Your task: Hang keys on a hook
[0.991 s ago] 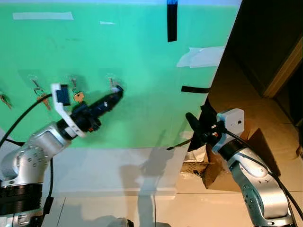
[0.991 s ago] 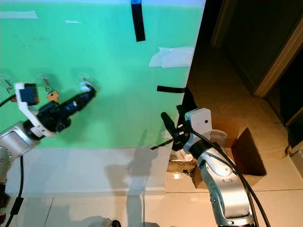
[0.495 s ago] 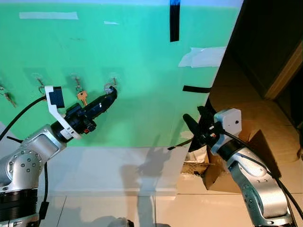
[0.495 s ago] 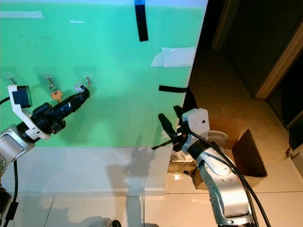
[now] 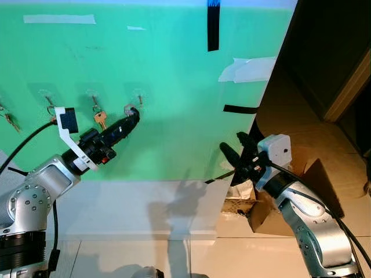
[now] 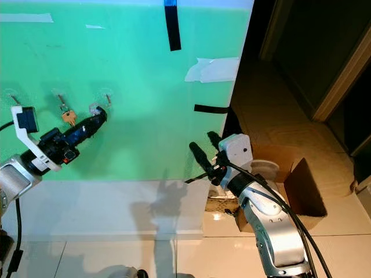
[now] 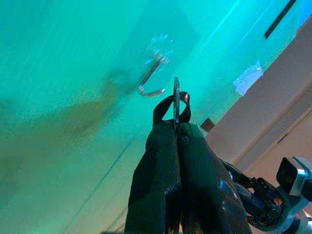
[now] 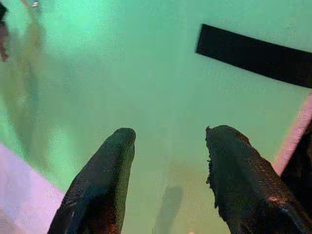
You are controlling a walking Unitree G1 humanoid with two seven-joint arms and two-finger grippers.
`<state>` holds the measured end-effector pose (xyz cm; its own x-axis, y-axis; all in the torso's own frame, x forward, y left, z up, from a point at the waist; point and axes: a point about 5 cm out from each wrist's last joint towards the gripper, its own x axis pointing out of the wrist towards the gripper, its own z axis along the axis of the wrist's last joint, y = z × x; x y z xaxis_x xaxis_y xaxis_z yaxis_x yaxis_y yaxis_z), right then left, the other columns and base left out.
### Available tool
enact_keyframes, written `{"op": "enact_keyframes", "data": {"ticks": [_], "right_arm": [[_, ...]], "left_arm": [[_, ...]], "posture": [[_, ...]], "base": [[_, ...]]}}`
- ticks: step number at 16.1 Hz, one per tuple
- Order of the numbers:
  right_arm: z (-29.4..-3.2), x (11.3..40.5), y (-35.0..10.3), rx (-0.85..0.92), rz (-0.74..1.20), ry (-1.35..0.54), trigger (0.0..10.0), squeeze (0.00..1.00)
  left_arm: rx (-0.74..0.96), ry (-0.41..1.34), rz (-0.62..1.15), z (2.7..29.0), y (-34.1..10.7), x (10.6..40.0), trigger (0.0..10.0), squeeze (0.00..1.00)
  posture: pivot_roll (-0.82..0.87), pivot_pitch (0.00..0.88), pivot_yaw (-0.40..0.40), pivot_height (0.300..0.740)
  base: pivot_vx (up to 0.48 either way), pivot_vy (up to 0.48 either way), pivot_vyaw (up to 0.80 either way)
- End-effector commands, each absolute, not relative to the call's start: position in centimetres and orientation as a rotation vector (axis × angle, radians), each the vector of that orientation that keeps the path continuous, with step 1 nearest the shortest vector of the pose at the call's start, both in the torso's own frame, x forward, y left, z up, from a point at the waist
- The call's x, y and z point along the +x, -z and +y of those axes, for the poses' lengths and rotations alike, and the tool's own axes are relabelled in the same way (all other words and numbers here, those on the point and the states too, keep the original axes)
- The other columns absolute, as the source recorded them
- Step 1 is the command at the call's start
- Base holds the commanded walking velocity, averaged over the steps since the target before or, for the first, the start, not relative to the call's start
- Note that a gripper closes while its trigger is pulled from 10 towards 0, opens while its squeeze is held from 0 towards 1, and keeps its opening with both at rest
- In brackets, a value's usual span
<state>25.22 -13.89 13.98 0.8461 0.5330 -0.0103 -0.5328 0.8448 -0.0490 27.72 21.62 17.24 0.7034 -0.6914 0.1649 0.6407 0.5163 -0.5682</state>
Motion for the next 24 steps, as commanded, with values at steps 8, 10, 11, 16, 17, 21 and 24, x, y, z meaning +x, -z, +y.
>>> {"op": "enact_keyframes", "data": {"ticks": [8, 10, 11, 16, 17, 21, 24], "right_arm": [[-13.2, 23.2, -14.7, -0.014, 0.019, -0.766, 10.0, 0.0], [-13.0, 22.6, -14.7, -0.001, 0.034, -0.823, 10.0, 0.0], [-12.9, 22.6, -14.8, 0.009, 0.031, -0.833, 10.0, 0.0], [-12.6, 22.2, -15.0, 0.05, 0.042, -0.885, 10.0, 0.0], [-12.6, 22.2, -15.1, 0.049, 0.041, -0.885, 10.0, 0.0], [-12.6, 22.3, -15.2, 0.048, 0.039, -0.885, 10.0, 0.0], [-12.6, 22.2, -15.2, 0.045, 0.041, -0.884, 10.0, 0.0]], "left_arm": [[-0.666, 0.868, 0.113, 21.0, -17.6, 28.2, 10.0, 0.0], [-0.663, 0.871, 0.119, 21.0, -17.5, 28.3, 10.0, 0.0], [-0.657, 0.863, 0.123, 21.1, -17.4, 28.4, 10.0, 0.0], [-0.649, 0.835, 0.129, 21.4, -17.0, 29.0, 10.0, 0.0], [-0.645, 0.819, 0.136, 21.5, -16.8, 29.3, 10.0, 0.0], [-0.647, 0.839, 0.134, 21.4, -17.0, 29.8, 10.0, 0.0], [-0.651, 0.882, 0.128, 21.1, -17.2, 30.0, 10.0, 0.0]], "posture": [[-0.08, 0.0, 0.054, 0.74], [-0.08, 0.0, 0.056, 0.74], [-0.08, 0.0, 0.056, 0.74], [-0.08, 0.0, 0.055, 0.74], [-0.08, 0.0, 0.055, 0.74], [-0.08, 0.0, 0.057, 0.74], [-0.09, 0.0, 0.065, 0.74]], "base": [[0.0, 0.0, 0.0], [0.0, 0.0, 0.0], [0.0, 0.0, 0.0], [0.0, 0.0, 0.0], [0.0, 0.0, 0.0], [0.0, 0.0, 0.0], [0.0, 0.0, 0.0]]}}
